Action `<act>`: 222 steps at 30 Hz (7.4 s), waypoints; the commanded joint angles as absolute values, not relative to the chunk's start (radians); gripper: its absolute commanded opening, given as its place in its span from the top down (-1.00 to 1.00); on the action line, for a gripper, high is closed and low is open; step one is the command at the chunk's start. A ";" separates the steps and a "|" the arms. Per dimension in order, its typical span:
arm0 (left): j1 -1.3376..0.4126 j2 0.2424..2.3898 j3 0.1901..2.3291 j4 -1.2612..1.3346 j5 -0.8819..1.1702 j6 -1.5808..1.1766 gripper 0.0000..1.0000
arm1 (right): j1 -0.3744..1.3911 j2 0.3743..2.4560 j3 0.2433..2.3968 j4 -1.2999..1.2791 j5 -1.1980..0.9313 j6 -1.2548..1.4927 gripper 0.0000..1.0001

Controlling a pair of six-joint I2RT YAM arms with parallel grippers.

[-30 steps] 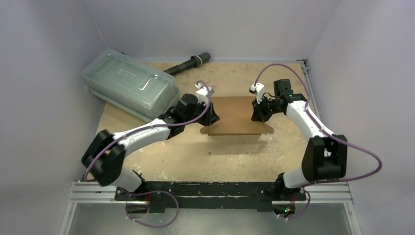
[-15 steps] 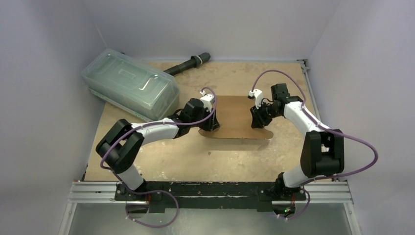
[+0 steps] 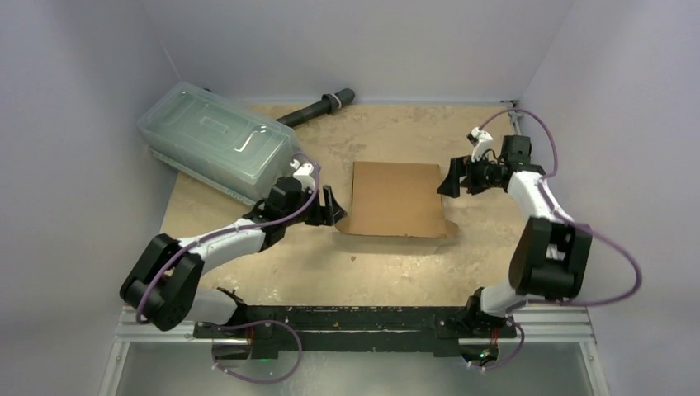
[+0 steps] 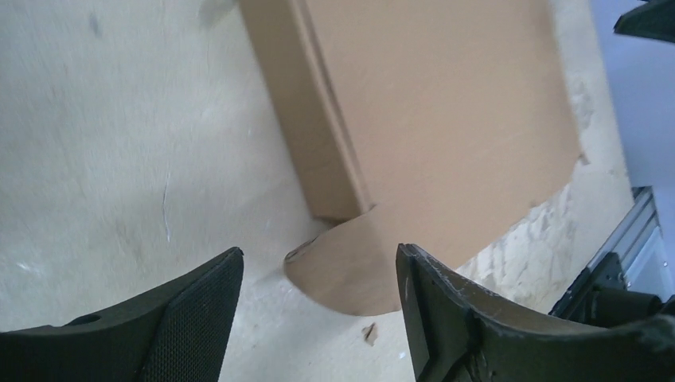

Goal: Fold the paper box

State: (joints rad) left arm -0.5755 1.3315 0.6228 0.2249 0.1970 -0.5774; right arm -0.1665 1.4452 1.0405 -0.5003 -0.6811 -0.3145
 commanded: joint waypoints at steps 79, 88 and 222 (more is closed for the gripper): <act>-0.555 1.528 0.736 0.513 0.323 -0.899 0.51 | -0.375 1.877 1.363 -0.994 -1.120 -0.617 -0.62; -0.546 1.493 1.180 -0.165 0.160 -0.472 0.66 | -0.376 1.624 1.327 -0.812 -0.995 -0.442 -0.63; -0.674 1.587 0.358 0.674 0.096 -1.249 -0.67 | 0.347 1.702 1.075 -0.648 -0.632 -0.443 0.59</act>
State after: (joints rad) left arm -0.6807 1.5414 0.3454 0.7086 0.1051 -1.3678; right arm 0.3462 1.6638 1.0824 -0.6449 -0.7219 -0.4255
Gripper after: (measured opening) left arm 0.827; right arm 0.195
